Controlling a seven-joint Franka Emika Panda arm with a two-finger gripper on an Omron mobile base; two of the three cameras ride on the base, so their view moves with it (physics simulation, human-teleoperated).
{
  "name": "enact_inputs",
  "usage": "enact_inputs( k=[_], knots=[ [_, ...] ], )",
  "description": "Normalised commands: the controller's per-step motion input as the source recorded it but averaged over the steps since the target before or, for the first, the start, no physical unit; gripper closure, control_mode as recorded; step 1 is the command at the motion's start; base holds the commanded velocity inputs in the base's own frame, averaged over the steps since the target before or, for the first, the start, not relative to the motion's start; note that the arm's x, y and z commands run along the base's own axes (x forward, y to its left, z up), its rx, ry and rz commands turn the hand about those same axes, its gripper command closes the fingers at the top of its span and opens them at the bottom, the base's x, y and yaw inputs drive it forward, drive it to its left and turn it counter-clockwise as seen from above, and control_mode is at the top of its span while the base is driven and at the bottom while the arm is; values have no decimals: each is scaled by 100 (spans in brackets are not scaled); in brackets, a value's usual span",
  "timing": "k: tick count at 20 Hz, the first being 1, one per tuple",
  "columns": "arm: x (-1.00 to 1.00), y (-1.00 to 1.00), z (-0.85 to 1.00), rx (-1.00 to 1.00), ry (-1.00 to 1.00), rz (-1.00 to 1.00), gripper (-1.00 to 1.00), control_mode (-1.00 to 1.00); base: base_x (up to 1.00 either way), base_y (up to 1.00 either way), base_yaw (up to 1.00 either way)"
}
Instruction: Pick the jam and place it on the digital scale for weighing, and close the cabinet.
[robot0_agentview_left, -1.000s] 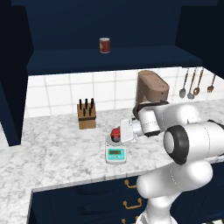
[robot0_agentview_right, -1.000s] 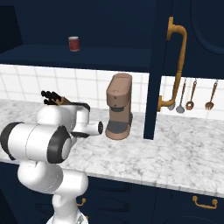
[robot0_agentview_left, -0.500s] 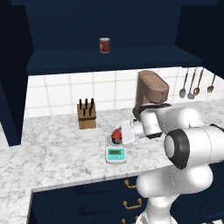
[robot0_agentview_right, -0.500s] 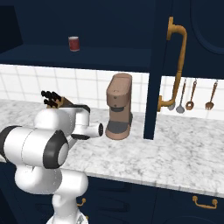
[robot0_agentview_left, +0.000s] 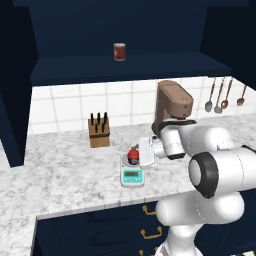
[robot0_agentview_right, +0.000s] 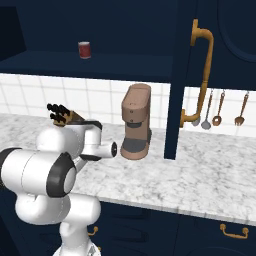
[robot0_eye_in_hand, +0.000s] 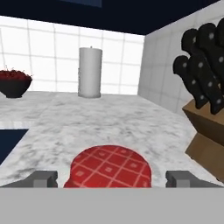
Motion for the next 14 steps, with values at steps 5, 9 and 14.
enact_inputs(
  k=[5,9,14],
  knots=[
    [-23,0,38,0,-5,0,-100,-100,0,0,0],
    [-23,0,54,1,-16,0,-100,-100,0,0,0],
    [-26,0,45,0,-23,0,-100,-100,0,0,0]
  ],
)
